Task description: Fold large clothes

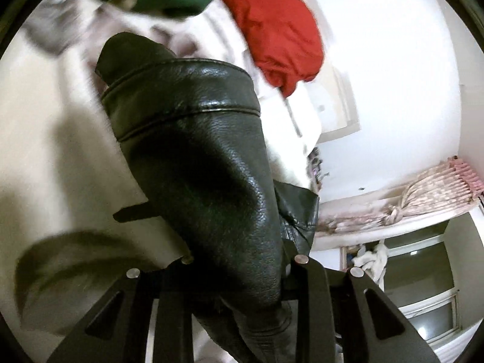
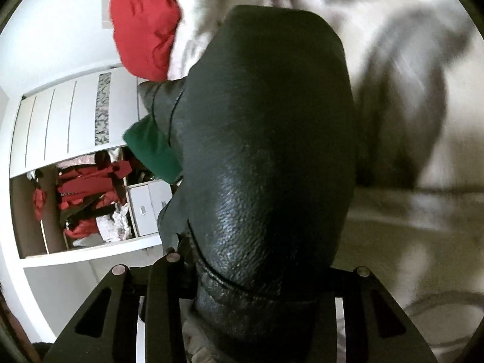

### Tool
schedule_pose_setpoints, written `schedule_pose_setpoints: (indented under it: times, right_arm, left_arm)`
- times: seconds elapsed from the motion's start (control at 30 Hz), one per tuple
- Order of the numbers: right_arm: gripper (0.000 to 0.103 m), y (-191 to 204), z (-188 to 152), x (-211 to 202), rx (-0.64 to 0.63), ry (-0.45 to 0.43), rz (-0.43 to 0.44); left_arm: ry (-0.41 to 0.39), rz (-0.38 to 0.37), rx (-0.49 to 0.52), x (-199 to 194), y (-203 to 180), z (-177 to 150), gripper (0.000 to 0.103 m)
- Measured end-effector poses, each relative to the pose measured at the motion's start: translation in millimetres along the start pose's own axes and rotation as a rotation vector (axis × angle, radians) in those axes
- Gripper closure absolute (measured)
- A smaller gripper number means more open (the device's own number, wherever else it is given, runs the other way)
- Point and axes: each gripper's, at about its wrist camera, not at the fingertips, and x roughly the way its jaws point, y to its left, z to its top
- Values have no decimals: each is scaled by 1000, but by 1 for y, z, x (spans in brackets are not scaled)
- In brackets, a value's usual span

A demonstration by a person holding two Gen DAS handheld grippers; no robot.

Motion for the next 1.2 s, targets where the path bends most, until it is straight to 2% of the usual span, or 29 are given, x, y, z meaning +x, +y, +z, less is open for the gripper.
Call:
schedule_pose_setpoints:
  times: [0.07,0.27,0.33,0.43,0.47,0.5,0.63,0.73,0.8,0.9,0.97,1.07,1.1,1.13,1.2]
  right_arm:
    - [64,21,21,-15,-30,-15,5]
    - [64,98,123,-72,-134,-65,21]
    - [64,123,166,-84,-158,-73,23]
    - [64,154,240,-98,-199,-75,4]
    - [64,163,262,-101,-213,-74,-11]
    - [64,172,298,-109,-239,-63,-36]
    - [64,188,394,-92,-303,-1,-111]
    - [64,185,444,-50,-327,65,-178]
    - [63,165,477,-35,-330,112,-220]
    - [61,134,499,-22,-322,149,-263]
    - [53,119,510,-24,-269,160,-274]
    - [39,110,507,-37,-248,144,-317]
    - [37,114,500,-36,-257,138,-348]
    - [35,118,492,-38,-270,127,-373]
    - [33,122,478,-49,-276,83,-409]
  left_arm:
    - [-15,-32,3,15,-21,11,80]
    - [-62,-123,31,79,-91,48,80]
    - [-88,-161,37,113,-116,64,80]
    - [-130,-198,24,155,-131,82,80]
    - [-141,-204,8,167,-131,87,80]
    - [-157,-210,-18,187,-131,94,80]
    - [-200,-223,-80,250,-110,109,80]
    - [-189,-177,-81,295,-86,114,80]
    - [-156,-142,-81,315,-64,110,80]
    - [-68,-108,-44,337,-39,102,78]
    - [-24,-105,3,339,-40,101,76]
    - [48,-58,49,331,-54,108,69]
    - [81,-23,47,329,-57,112,66]
    - [105,9,47,326,-61,114,59]
    - [121,48,59,321,-71,120,54]
